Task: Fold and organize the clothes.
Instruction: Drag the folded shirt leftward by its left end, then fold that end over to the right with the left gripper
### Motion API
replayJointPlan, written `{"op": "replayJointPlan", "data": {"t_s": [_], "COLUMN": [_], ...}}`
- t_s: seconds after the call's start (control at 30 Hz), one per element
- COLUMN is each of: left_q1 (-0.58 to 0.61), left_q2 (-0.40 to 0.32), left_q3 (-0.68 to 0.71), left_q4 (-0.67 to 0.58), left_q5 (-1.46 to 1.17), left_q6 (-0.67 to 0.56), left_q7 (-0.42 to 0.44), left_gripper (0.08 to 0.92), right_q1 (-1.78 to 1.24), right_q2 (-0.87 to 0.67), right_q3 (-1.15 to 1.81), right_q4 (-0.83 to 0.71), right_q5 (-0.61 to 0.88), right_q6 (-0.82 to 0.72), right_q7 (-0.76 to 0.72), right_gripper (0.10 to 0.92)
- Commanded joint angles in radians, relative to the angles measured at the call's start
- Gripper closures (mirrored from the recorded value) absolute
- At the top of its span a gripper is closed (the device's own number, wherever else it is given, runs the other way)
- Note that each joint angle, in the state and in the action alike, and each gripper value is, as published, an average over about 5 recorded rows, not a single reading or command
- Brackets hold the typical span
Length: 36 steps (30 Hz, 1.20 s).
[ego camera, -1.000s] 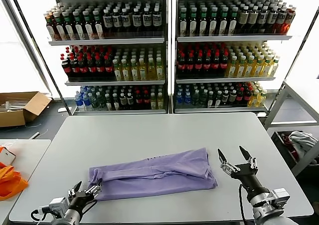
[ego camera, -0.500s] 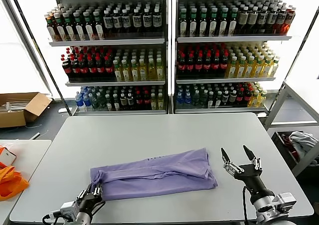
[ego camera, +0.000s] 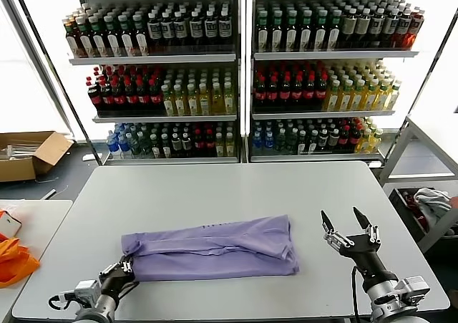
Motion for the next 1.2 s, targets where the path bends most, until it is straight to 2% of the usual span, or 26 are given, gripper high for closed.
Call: {"op": "replayJointPlan", "data": {"t_s": [0.03, 0.17, 0.33, 0.5, 0.7, 0.93, 1.2], "left_q1": [-0.023, -0.020, -0.038, -0.047, -0.091, -0.142, -0.208], "left_q2": [0.295, 0.358, 0.380, 0.338, 0.239, 0.240, 0.209], "left_q3": [-0.339, -0.402, -0.427, -0.375, -0.203, 0.031, 0.169], "left_q4": [0.242, 0.273, 0.192, 0.007, -0.164, -0.147, -0.069], "left_q5": [-0.062, -0.129, -0.163, -0.204, -0.214, -0.223, -0.229], "left_q6": [-0.127, -0.124, -0.073, -0.003, 0.063, 0.075, 0.092], "left_q7": [0.248, 0.259, 0.273, 0.264, 0.229, 0.175, 0.138], "left_gripper": [0.907, 0.907, 0.907, 0.907, 0.907, 0.907, 0.906], "right_q1": [-0.004, -0.005, -0.004, -0.014, -0.026, -0.029, -0.039], "right_q2": [-0.004, -0.003, -0.001, 0.000, 0.014, 0.038, 0.064], "right_q3": [0.005, 0.001, -0.008, -0.003, -0.005, 0.010, 0.020], "right_q4": [0.004, 0.002, 0.001, 0.010, 0.017, 0.029, 0.039], "right_q5": [0.001, 0.000, -0.008, -0.013, -0.031, -0.044, -0.060], "right_q6": [0.003, 0.005, 0.005, 0.005, 0.005, -0.001, -0.003], "right_q7": [0.001, 0.001, 0.002, 0.002, 0.000, 0.001, 0.000], "right_gripper": [0.203, 0.203, 0.203, 0.203, 0.203, 0.203, 0.203]}}
